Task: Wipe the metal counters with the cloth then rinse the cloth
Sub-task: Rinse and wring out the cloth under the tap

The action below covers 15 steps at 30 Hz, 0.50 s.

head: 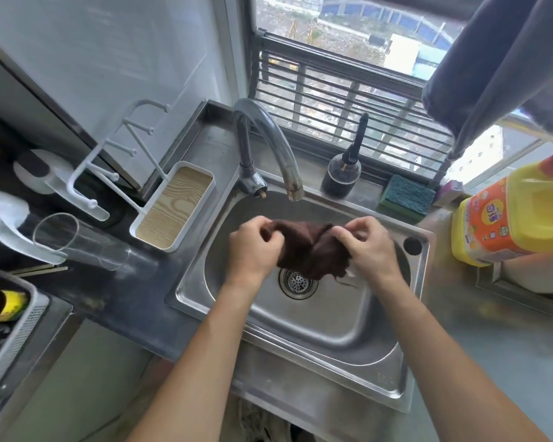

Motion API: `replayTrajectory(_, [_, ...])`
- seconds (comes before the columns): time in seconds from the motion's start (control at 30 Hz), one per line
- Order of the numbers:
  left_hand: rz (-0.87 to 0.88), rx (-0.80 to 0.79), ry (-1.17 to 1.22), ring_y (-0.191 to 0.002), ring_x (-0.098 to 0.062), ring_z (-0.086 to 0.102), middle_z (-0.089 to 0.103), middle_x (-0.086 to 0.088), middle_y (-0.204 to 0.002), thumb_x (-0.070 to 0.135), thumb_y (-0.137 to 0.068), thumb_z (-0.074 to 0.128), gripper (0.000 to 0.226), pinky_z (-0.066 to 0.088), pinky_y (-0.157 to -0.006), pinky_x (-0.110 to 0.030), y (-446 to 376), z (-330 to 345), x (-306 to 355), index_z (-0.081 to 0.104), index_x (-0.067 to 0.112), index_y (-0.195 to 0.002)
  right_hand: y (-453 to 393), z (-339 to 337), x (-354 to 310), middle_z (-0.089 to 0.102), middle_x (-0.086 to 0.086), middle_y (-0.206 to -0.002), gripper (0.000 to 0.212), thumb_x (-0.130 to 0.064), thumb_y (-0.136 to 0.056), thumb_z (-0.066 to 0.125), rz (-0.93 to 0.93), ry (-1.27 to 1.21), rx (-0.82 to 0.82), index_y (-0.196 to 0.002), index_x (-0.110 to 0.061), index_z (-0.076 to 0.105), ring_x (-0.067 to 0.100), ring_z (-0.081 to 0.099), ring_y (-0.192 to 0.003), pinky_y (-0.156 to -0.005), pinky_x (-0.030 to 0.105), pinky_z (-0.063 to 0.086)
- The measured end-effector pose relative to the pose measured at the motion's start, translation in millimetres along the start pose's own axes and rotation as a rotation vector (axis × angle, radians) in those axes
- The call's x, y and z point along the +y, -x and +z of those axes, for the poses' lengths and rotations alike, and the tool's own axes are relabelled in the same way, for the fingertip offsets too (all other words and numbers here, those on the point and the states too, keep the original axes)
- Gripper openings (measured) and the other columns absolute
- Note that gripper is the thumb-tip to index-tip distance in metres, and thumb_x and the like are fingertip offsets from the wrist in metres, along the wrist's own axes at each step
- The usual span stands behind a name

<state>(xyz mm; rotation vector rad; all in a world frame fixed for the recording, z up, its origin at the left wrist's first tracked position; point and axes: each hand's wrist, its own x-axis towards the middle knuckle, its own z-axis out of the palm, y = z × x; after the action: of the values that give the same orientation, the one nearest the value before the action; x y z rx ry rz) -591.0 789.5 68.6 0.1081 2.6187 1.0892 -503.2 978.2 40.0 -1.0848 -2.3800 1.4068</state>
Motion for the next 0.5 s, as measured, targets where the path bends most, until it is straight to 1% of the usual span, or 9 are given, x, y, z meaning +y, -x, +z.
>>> replayTrajectory(0.07, [0.065, -0.083, 0.039, -0.091, -0.022, 0.066, 0.074, -0.003, -0.095, 0.022, -0.087, 0.069, 0.018, 0.04, -0.072, -0.02, 7.1, 16.5, 9.3, 0.073, 0.019, -0.103, 8.8, 23.0, -13.2, 0.075, -0.004, -0.083, 0.022, -0.041, -0.086, 0.075, 0.027, -0.138, -0.118, -0.089, -0.02, 0.072, 0.01, 0.072, -0.082, -0.081, 0.036, 0.059])
replayTrajectory(0.13, [0.083, -0.185, 0.041, -0.101, -0.022, 0.062, 0.068, -0.005, -0.109, 0.021, -0.085, 0.067, 0.03, 0.041, -0.08, -0.021, 10.5, 31.4, 12.8, 0.067, 0.017, -0.115, 15.9, 37.9, -23.7, 0.077, -0.001, -0.089, 0.027, -0.042, -0.092, 0.059, 0.081, -0.264, -0.211, -0.093, -0.022, 0.077, 0.021, 0.073, -0.091, -0.086, 0.046, 0.06])
replayTrajectory(0.2, [0.07, -0.221, 0.042, -0.105, -0.024, 0.058, 0.059, -0.007, -0.113, 0.022, -0.085, 0.065, 0.036, 0.04, -0.083, -0.023, 8.9, 37.4, 10.1, 0.062, 0.017, -0.121, 20.0, 41.3, -29.9, 0.079, 0.008, -0.1, 0.035, -0.018, -0.098, 0.045, 0.15, -0.413, -0.268, -0.102, -0.016, 0.08, 0.024, 0.073, -0.096, -0.083, 0.04, 0.061])
replayTrajectory(0.27, [0.081, -0.198, 0.044, -0.104, -0.026, 0.059, 0.062, -0.007, -0.11, 0.023, -0.089, 0.062, 0.028, 0.045, -0.084, -0.03, 2.0, 38.0, 1.1, 0.064, 0.019, -0.117, 21.4, 36.1, -31.9, 0.078, 0.015, -0.104, 0.038, -0.006, -0.1, 0.039, 0.21, -0.479, -0.312, -0.107, -0.005, 0.077, 0.023, 0.073, -0.09, -0.07, 0.028, 0.061])
replayTrajectory(0.33, [0.113, -0.245, 0.063, -0.103, -0.025, 0.063, 0.068, -0.005, -0.107, 0.027, -0.09, 0.061, 0.026, 0.051, -0.09, -0.038, -3.0, 34.7, -6.6, 0.068, 0.021, -0.114, 18.3, 30.9, -25.7, 0.079, 0.009, -0.101, 0.031, -0.018, -0.103, 0.045, 0.253, -0.474, -0.347, -0.106, -0.006, 0.073, 0.02, 0.074, -0.088, -0.068, 0.026, 0.058])
replayTrajectory(0.4, [0.128, -0.39, 0.075, -0.104, -0.021, 0.066, 0.072, -0.001, -0.107, 0.036, -0.081, 0.056, 0.041, 0.053, -0.095, -0.04, -3.9, 32.6, -6.1, 0.07, 0.025, -0.117, 14.4, 30.8, -18.7, 0.077, 0.009, -0.1, 0.035, -0.041, -0.101, 0.057, 0.307, -0.454, -0.343, -0.105, -0.008, 0.068, 0.022, 0.074, -0.087, -0.072, 0.036, 0.061])
replayTrajectory(0.43, [0.113, -0.437, 0.076, -0.105, -0.02, 0.067, 0.073, 0.0, -0.108, 0.041, -0.076, 0.051, 0.049, 0.053, -0.097, -0.04, -3.3, 33.1, -4.2, 0.07, 0.025, -0.119, 12.2, 32.7, -13.9, 0.076, 0.012, -0.1, 0.039, -0.046, -0.096, 0.064, 0.303, -0.408, -0.334, -0.105, -0.008, 0.066, 0.023, 0.072, -0.087, -0.075, 0.042, 0.062])
replayTrajectory(0.47, [0.086, -0.449, 0.083, -0.106, -0.02, 0.066, 0.073, -0.001, -0.108, 0.044, -0.074, 0.047, 0.053, 0.053, -0.097, -0.04, -2.6, 34.6, -2.4, 0.071, 0.024, -0.117, 11.1, 35.0, -9.7, 0.074, 0.013, -0.096, 0.036, -0.041, -0.092, 0.071, 0.288, -0.373, -0.332, -0.106, -0.008, 0.065, 0.021, 0.07, -0.084, -0.075, 0.042, 0.06])
replayTrajectory(0.5, [0.038, -0.427, 0.109, -0.106, -0.022, 0.066, 0.074, -0.002, -0.106, 0.047, -0.075, 0.043, 0.053, 0.053, -0.097, -0.042, -2.3, 36.4, -0.8, 0.073, 0.023, -0.112, 11.3, 37.1, -6.8, 0.073, 0.01, -0.091, 0.029, -0.03, -0.091, 0.075, 0.255, -0.353, -0.334, -0.106, -0.008, 0.066, 0.015, 0.067, -0.08, -0.071, 0.034, 0.057])
